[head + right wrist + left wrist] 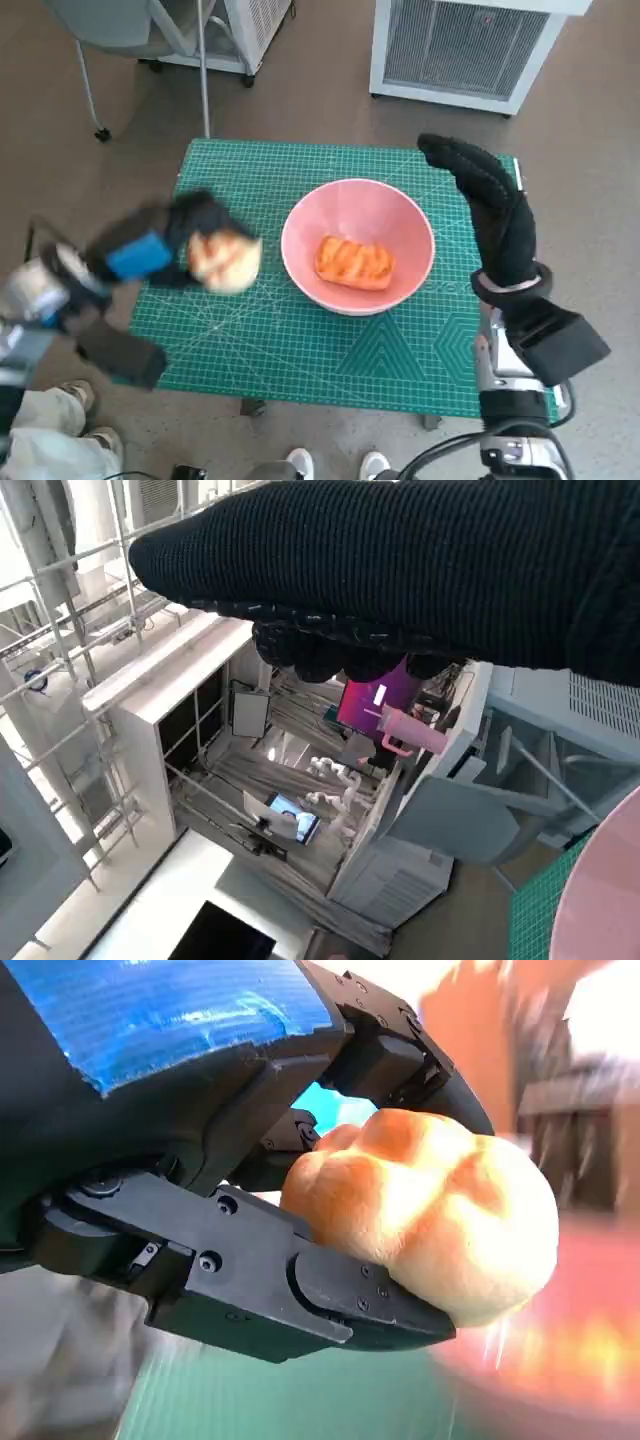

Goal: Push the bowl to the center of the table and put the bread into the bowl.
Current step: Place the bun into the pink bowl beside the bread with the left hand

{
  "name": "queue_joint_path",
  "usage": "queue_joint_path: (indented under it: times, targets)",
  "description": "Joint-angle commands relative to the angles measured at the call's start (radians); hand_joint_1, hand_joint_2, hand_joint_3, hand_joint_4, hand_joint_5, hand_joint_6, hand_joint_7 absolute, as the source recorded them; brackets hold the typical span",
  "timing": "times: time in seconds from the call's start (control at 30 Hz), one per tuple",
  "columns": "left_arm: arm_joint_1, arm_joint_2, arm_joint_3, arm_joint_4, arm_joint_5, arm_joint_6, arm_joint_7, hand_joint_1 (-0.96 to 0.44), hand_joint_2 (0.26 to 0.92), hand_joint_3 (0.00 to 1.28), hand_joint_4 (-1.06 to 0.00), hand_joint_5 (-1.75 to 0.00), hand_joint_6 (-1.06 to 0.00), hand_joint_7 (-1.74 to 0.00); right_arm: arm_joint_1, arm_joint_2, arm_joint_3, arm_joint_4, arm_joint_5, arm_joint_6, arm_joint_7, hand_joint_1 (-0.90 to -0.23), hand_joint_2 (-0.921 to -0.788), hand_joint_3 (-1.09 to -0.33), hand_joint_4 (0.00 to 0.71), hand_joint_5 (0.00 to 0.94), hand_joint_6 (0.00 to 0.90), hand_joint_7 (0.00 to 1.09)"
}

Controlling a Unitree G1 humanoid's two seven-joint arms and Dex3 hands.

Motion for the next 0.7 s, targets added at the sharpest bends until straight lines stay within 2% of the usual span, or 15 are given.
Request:
queue_joint_path:
  times: [0.03, 0.17, 0.37, 0.7]
  targets:
    - [-0.113, -0.123, -0.041, -0.003, 0.035, 0.018, 0.007, 0.00, 0.921, 0.13, -0.62, -1.20, -0.55, -1.27, 0.001, 0.002, -0.002, 0.028, 0.002, -0.007, 0.010, -0.658, -0.921, -0.807, 0.247, 0.002, -0.001, 0.64]
    - [-0.188, -0.220, -0.088, 0.045, 0.073, 0.023, 0.021, 0.00, 0.921, 0.13, -0.62, -1.20, -0.56, -1.28, 0.001, 0.002, -0.001, 0.040, -0.001, -0.020, 0.011, -0.659, -0.921, -0.806, 0.248, 0.002, -0.001, 0.64]
    - [-0.275, -0.314, -0.153, 0.147, 0.119, 0.003, 0.028, 0.00, 0.921, 0.12, -0.63, -1.20, -0.56, -1.27, 0.007, -0.002, -0.002, 0.043, 0.001, -0.031, 0.013, -0.660, -0.921, -0.806, 0.248, 0.003, -0.001, 0.64]
    - [-0.379, -0.390, -0.241, 0.348, 0.184, -0.020, 0.020, 0.00, 0.921, 0.12, -0.61, -1.19, -0.57, -1.28, 0.023, -0.012, -0.006, 0.021, 0.012, -0.025, 0.019, -0.658, -0.921, -0.810, 0.245, 0.001, -0.001, 0.64]
